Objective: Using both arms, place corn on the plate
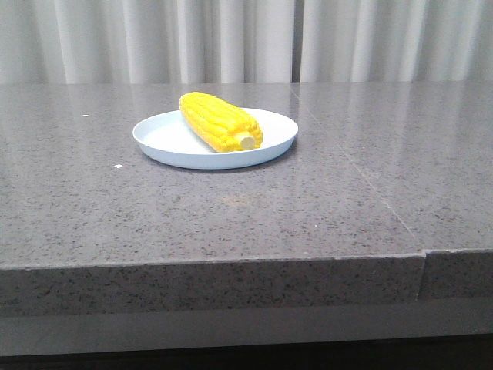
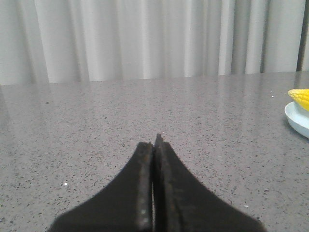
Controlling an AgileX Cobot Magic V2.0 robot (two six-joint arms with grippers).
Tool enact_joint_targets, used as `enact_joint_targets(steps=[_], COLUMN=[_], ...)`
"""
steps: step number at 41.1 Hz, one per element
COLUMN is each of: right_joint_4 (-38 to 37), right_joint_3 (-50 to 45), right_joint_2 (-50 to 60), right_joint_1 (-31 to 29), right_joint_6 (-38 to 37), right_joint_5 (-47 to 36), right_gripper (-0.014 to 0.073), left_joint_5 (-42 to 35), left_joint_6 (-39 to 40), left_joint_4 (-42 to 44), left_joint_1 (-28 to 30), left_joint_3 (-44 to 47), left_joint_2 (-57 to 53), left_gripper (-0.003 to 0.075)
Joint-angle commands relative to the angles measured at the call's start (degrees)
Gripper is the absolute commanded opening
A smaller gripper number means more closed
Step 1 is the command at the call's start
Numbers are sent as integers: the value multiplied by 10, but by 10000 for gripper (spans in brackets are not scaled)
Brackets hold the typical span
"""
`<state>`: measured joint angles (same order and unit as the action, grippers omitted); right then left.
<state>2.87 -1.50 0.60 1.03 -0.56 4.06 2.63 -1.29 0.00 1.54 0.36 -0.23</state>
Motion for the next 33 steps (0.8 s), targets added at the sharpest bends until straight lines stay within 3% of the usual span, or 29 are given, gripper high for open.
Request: enact_joint_targets(steps=[1,33], right_joint_4=[-29,-29], right_joint_3=[9,9], right_joint_2=[7,7], right_joint_1=[2,2], right_joint_6=[-17,-34], right_joint_5=[-64,-88], right_gripper=[-120,-120], left_joint_5=[-45,-45], left_joint_6=[5,5], left_joint_4=[0,0], left_joint_1=[1,1], left_joint_3=[1,1], left_joint_2=[-11,-11], left_gripper=[-20,-20])
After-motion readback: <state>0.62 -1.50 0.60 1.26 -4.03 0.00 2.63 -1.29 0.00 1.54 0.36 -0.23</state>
